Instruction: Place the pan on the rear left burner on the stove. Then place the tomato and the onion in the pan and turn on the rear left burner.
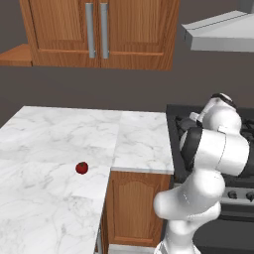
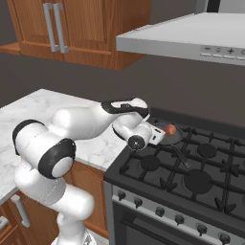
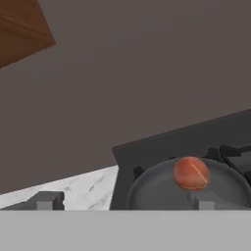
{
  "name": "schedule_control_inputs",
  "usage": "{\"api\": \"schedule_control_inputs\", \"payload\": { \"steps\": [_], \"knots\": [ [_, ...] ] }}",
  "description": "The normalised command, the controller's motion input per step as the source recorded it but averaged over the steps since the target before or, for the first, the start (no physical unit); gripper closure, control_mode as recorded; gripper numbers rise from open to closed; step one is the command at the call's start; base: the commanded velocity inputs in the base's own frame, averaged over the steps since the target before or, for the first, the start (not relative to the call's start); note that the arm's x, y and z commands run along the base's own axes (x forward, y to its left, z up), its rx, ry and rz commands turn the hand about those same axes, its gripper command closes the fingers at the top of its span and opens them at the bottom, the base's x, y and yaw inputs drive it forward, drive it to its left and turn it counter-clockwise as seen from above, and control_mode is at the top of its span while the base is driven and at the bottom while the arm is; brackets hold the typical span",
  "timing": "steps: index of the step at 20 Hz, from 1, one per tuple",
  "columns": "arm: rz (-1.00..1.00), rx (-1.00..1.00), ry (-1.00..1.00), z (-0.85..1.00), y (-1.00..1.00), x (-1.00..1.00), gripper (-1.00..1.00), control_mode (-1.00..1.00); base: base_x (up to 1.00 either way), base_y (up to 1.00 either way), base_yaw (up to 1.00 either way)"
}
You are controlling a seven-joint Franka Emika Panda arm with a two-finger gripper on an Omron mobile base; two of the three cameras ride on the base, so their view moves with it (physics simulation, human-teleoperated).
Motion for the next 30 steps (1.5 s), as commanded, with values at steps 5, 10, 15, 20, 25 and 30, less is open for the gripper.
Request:
{"api": "schedule_control_inputs", "payload": {
  "steps": [5, 10, 15, 20, 25, 30],
  "knots": [
    [0.0, -0.04, 0.01, 1.0, 0.21, -0.73, -1.0, -1.0, 0.0, 0.0, 0.0],
    [0.01, -0.16, 0.21, 0.98, 0.4, -0.68, -1.0, -1.0, 0.0, 0.0, 0.0],
    [0.1, -0.29, 0.37, 0.81, 0.6, -0.62, -1.0, -1.0, 0.0, 0.0, 0.0],
    [0.15, -0.28, 0.44, 0.87, 0.58, -0.51, -1.0, -1.0, 0.0, 0.0, 0.0],
    [0.21, -0.14, 0.46, 0.99, 0.34, -0.32, -1.0, -1.0, 0.0, 0.0, 0.0],
    [0.16, -0.02, 0.17, 0.33, 0.17, -0.32, -1.0, -1.0, 0.0, 0.0, 0.0]
  ]
}}
